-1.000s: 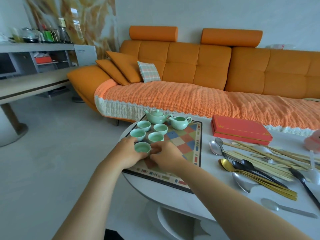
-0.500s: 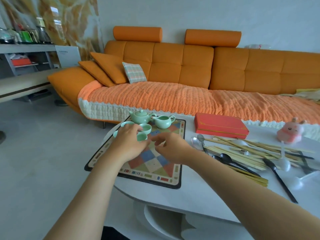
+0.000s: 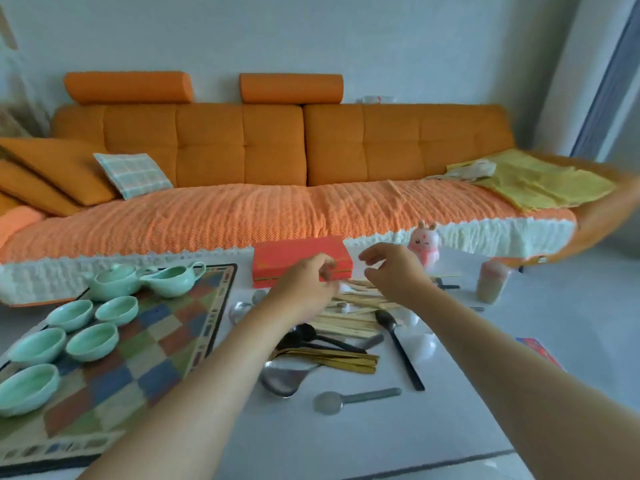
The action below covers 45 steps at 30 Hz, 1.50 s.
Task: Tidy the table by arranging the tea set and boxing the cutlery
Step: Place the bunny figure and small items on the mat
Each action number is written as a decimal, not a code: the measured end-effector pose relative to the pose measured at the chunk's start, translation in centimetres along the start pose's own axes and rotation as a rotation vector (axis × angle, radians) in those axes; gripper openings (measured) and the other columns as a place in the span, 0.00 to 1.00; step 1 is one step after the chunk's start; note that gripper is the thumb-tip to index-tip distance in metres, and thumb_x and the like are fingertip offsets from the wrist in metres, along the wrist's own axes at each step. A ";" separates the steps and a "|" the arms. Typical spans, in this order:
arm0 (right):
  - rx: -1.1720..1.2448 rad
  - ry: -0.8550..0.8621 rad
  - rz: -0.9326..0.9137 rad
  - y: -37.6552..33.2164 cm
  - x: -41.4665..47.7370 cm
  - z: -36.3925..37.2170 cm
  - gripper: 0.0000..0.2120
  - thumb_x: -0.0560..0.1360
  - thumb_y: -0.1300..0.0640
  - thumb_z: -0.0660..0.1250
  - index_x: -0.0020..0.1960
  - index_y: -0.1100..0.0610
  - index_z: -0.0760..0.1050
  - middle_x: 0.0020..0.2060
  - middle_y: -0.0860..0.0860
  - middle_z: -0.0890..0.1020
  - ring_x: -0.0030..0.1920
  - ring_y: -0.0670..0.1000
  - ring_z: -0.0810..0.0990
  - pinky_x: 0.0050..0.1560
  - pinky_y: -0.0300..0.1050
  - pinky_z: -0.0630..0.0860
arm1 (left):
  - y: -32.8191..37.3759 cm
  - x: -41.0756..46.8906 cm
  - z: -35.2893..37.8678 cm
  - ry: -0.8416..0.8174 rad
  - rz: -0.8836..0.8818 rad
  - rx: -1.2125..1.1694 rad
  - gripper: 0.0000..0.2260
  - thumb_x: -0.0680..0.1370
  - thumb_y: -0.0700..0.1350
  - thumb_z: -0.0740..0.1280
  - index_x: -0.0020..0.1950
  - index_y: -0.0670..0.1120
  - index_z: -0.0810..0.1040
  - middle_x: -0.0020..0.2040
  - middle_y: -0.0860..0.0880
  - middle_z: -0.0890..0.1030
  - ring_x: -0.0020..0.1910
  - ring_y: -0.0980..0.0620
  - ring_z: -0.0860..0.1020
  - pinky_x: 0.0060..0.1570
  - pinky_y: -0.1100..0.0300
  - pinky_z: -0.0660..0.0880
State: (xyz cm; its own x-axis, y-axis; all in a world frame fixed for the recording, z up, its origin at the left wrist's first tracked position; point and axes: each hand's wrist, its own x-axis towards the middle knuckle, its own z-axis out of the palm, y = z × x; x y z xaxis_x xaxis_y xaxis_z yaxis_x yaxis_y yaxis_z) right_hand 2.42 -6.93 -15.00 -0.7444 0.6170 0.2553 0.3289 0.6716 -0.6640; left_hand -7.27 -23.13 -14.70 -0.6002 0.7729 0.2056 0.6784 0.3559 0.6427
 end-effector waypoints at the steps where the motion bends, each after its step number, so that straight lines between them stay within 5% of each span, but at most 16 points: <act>1: 0.015 0.049 0.037 1.6 0.6 -0.8 0.15 0.73 0.62 0.67 0.56 0.49 0.79 0.51 0.45 0.80 0.46 0.46 0.77 0.47 0.39 0.72 | 1.0 1.3 1.2 -0.025 0.022 0.002 0.14 0.80 0.48 0.65 0.66 0.52 0.72 0.54 0.56 0.77 0.52 0.55 0.76 0.46 0.60 0.74; 6: 0.079 0.267 0.212 7.7 3.6 -3.5 0.18 0.75 0.60 0.65 0.64 0.50 0.72 0.60 0.52 0.72 0.55 0.54 0.75 0.56 0.51 0.76 | 4.7 8.4 6.6 -0.077 0.029 -0.011 0.19 0.80 0.47 0.64 0.70 0.50 0.69 0.59 0.51 0.74 0.53 0.50 0.75 0.46 0.57 0.73; 13: 0.294 0.272 0.346 11.7 7.6 -3.4 0.36 0.73 0.59 0.69 0.76 0.52 0.56 0.71 0.56 0.61 0.68 0.59 0.67 0.65 0.55 0.70 | 5.9 16.3 12.5 -0.153 -0.080 -0.047 0.26 0.80 0.49 0.64 0.76 0.49 0.60 0.73 0.47 0.67 0.65 0.46 0.72 0.58 0.55 0.71; 18: 0.369 0.179 0.415 13.8 9.4 -2.3 0.38 0.73 0.57 0.66 0.77 0.49 0.51 0.67 0.56 0.69 0.56 0.57 0.76 0.51 0.55 0.78 | 6.7 19.9 14.6 -0.208 -0.168 -0.158 0.34 0.80 0.53 0.65 0.80 0.50 0.51 0.78 0.47 0.60 0.73 0.45 0.65 0.60 0.57 0.65; 23: 0.304 0.182 0.380 14.3 9.7 -1.5 0.31 0.75 0.59 0.63 0.75 0.46 0.56 0.64 0.56 0.72 0.54 0.58 0.77 0.49 0.54 0.78 | 7.3 20.8 15.9 -0.323 -0.216 -0.398 0.21 0.79 0.40 0.66 0.71 0.47 0.66 0.57 0.46 0.78 0.44 0.52 0.79 0.33 0.64 0.74; 28: 0.319 0.190 0.319 13.5 9.4 -1.9 0.32 0.74 0.58 0.65 0.76 0.46 0.59 0.65 0.54 0.72 0.57 0.58 0.77 0.53 0.54 0.78 | 6.0 20.2 15.4 -0.172 -0.170 -0.409 0.23 0.77 0.46 0.70 0.71 0.48 0.67 0.59 0.46 0.78 0.51 0.48 0.78 0.48 0.54 0.75; 32: 0.388 0.169 0.221 11.0 8.9 -2.2 0.38 0.67 0.57 0.69 0.75 0.45 0.60 0.64 0.53 0.72 0.59 0.56 0.76 0.58 0.58 0.78 | 5.7 18.3 13.0 -0.046 -0.137 -0.397 0.26 0.73 0.55 0.73 0.68 0.49 0.71 0.57 0.49 0.79 0.49 0.53 0.78 0.43 0.58 0.71; 36: 0.448 0.132 0.115 8.1 8.0 -1.7 0.37 0.58 0.50 0.70 0.68 0.43 0.70 0.58 0.51 0.75 0.54 0.53 0.79 0.50 0.53 0.82 | 5.2 15.3 9.7 0.114 -0.048 -0.362 0.20 0.71 0.60 0.74 0.56 0.50 0.77 0.49 0.55 0.80 0.42 0.63 0.78 0.35 0.65 0.71; 40: 0.447 0.056 0.019 4.2 5.9 -0.8 0.25 0.61 0.49 0.70 0.59 0.46 0.77 0.53 0.50 0.79 0.47 0.48 0.81 0.45 0.49 0.83 | 3.5 11.3 5.7 0.165 -0.061 -0.411 0.24 0.69 0.61 0.76 0.59 0.51 0.78 0.50 0.57 0.80 0.46 0.62 0.79 0.37 0.68 0.73; 45: 0.398 -0.088 -0.084 -1.0 3.1 1.6 0.28 0.65 0.50 0.76 0.64 0.48 0.72 0.55 0.47 0.77 0.49 0.45 0.79 0.42 0.40 0.78 | 0.0 5.6 0.5 0.179 -0.115 -0.425 0.20 0.70 0.60 0.75 0.57 0.55 0.76 0.50 0.60 0.79 0.48 0.64 0.77 0.39 0.71 0.71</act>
State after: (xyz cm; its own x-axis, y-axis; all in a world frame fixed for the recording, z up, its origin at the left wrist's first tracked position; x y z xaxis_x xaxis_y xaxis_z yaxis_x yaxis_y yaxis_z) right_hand -1.13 -6.35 -14.71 -0.8115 0.5177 0.2711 0.0272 0.4969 -0.8674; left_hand -10.39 -18.52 -13.91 -0.7502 0.6251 0.2153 0.3923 0.1588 0.9060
